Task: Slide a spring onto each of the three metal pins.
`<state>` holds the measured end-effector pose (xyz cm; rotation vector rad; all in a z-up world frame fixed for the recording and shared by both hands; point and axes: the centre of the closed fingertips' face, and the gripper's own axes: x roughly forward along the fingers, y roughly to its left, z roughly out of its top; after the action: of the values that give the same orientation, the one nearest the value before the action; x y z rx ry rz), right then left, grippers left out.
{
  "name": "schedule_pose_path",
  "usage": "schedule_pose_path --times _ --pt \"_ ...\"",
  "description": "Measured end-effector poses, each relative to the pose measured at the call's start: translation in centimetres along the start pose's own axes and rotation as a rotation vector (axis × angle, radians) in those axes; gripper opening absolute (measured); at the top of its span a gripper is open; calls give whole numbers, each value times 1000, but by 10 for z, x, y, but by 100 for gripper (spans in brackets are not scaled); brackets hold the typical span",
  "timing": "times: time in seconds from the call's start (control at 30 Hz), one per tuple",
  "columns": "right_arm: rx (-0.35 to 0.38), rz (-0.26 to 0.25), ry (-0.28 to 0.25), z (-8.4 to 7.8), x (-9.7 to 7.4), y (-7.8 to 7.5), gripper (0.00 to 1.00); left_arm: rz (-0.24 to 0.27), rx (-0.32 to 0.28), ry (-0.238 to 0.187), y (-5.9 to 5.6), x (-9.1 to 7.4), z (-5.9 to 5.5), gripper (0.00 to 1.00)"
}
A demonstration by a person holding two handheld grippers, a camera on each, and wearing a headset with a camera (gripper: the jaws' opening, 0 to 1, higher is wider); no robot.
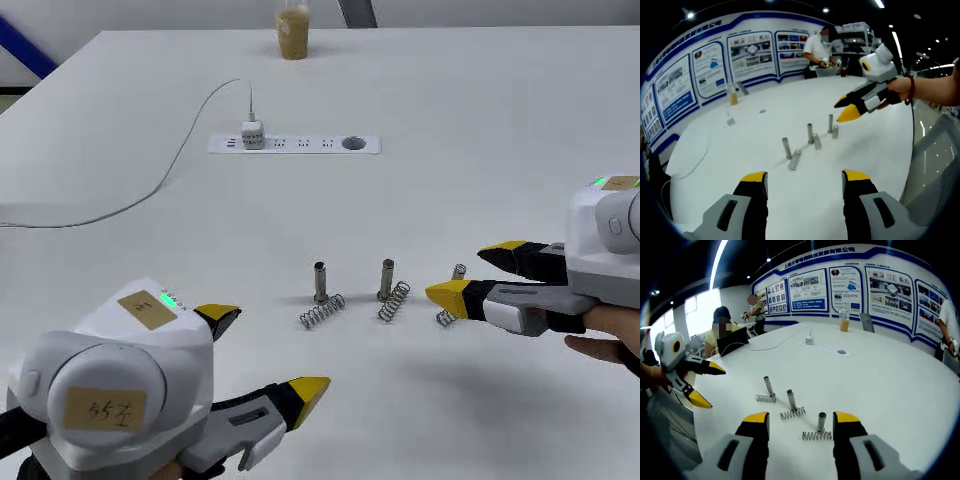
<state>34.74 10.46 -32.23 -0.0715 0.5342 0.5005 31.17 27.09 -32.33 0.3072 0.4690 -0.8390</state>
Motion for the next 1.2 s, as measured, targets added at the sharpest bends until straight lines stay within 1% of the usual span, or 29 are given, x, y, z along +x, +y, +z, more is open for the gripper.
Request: schedule_pose_path --times 0.1,0.23,0.47,0.63,0.8,0.9,1.1,1.2 --pt "2 17 -11 -1 -3 4 55 -11 13 4 2 5 0 59" --pt "4 30 -30 -3 -8 9 61 -32 12 6 6 15 1 56" --pt "21 65 -58 -5 -15 16 67 -55 42 20 11 29 0 53" --pt "18 83 -64 -8 -19 22 69 -76 51 35 12 40 -3 48" --pt "31 95 -72 -11 -24 26 69 -89 58 45 17 53 -7 44" --pt "42 109 -74 -14 -26 29 69 -97 74 60 20 62 -10 42" --pt "25 119 -77 -17 -31 33 72 -121 62 72 21 73 -15 37" --pt "18 123 -78 -18 -33 34 74 -125 70 81 23 79 -18 35"
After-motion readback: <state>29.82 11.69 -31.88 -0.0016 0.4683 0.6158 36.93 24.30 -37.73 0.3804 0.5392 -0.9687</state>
